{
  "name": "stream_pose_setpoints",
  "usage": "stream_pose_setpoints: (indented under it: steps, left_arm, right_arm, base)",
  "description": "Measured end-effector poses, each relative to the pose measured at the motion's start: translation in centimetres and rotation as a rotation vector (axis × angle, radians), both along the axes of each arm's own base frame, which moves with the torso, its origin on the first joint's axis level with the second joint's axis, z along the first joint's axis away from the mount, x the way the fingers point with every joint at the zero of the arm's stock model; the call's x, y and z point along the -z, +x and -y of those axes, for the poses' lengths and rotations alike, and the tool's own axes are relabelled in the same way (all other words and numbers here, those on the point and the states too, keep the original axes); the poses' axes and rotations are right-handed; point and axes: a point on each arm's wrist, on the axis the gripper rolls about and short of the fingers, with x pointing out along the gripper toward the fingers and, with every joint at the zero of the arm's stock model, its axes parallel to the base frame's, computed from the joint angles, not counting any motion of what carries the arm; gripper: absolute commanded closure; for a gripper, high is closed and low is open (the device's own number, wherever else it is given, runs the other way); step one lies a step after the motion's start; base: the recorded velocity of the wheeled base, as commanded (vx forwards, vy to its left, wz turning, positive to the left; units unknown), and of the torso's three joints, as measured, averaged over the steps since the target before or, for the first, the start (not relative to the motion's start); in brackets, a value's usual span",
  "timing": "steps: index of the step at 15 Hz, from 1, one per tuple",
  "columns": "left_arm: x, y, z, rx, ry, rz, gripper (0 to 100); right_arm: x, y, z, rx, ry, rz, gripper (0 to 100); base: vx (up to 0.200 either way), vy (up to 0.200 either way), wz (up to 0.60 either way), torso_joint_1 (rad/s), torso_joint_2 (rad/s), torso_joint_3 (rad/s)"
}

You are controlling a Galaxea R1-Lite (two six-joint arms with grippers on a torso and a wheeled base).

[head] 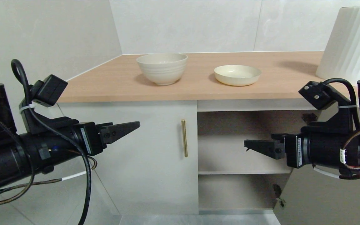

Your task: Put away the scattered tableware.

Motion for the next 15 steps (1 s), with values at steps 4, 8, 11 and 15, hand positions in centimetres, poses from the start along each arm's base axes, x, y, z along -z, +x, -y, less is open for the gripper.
stream_pose_setpoints:
  steps: [4, 8, 11, 15]
  left_arm:
    - [-0.2, -0.1, 0.0, -0.001, -0.006, 0.010, 0]
    - [-0.4, -0.1, 0.0, -0.001, -0.012, 0.013, 0]
    - [-0.5, -0.1, 0.0, 0.000, -0.013, 0.016, 0]
    - [-0.5, 0.1, 0.1, 0.002, -0.011, 0.011, 0]
  right_arm:
    - [-0.3, 0.0, -0.3, -0.026, -0.009, 0.041, 0]
    - [-0.8, 0.5, -0.7, -0.008, 0.039, 0.109, 0]
    - [-0.9, 0.9, -0.8, 0.050, 0.035, 0.133, 0]
    - [-0.8, 1.0, -0.9, 0.059, 0.027, 0.131, 0]
  base:
    - [0.000, 0.000, 0.00, 0.000, 0.00, 0.000]
    - [0.000, 0.000, 0.00, 0.000, 0.00, 0.000]
    - [0.000, 0.000, 0.00, 0.000, 0.00, 0.000]
    - [0.000, 0.000, 0.00, 0.000, 0.00, 0.000]
